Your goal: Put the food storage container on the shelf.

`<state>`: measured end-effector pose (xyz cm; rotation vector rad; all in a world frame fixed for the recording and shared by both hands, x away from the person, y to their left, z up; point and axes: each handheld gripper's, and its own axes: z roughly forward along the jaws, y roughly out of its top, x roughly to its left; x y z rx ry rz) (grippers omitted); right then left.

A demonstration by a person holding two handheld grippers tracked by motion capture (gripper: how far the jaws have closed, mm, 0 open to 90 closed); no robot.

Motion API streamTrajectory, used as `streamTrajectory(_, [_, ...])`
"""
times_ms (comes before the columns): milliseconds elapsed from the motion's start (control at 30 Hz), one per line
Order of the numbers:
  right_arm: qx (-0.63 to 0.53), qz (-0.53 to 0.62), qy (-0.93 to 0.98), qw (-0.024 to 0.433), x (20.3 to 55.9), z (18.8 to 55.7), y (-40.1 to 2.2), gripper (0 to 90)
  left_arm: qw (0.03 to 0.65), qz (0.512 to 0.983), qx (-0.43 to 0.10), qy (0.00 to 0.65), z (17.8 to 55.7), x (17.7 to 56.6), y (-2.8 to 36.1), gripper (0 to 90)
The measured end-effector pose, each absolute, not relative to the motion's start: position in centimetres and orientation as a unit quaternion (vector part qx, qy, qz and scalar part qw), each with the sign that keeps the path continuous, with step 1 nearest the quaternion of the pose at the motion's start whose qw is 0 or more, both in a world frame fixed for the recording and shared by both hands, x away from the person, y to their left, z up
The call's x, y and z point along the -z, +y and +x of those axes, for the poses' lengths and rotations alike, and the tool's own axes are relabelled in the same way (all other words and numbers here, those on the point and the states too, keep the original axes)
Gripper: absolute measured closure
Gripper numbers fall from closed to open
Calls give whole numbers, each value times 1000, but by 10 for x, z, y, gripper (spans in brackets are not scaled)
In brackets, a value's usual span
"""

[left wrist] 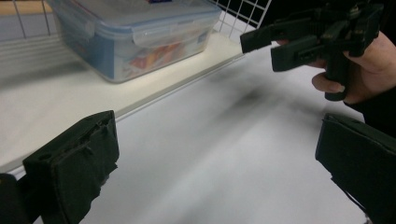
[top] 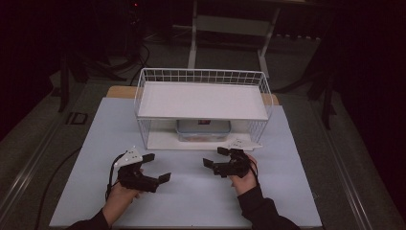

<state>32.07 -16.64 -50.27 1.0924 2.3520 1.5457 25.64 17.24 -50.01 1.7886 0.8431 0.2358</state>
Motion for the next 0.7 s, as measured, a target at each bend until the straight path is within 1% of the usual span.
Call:
streamTrajectory(433, [-520,342,779,74,495,290,-183,149,550,760,-99,331,245,494,172,0])
streamTrajectory(700, [-517,342,779,91,495,274,-198,151,553,763,-93,323,239,493,174,0])
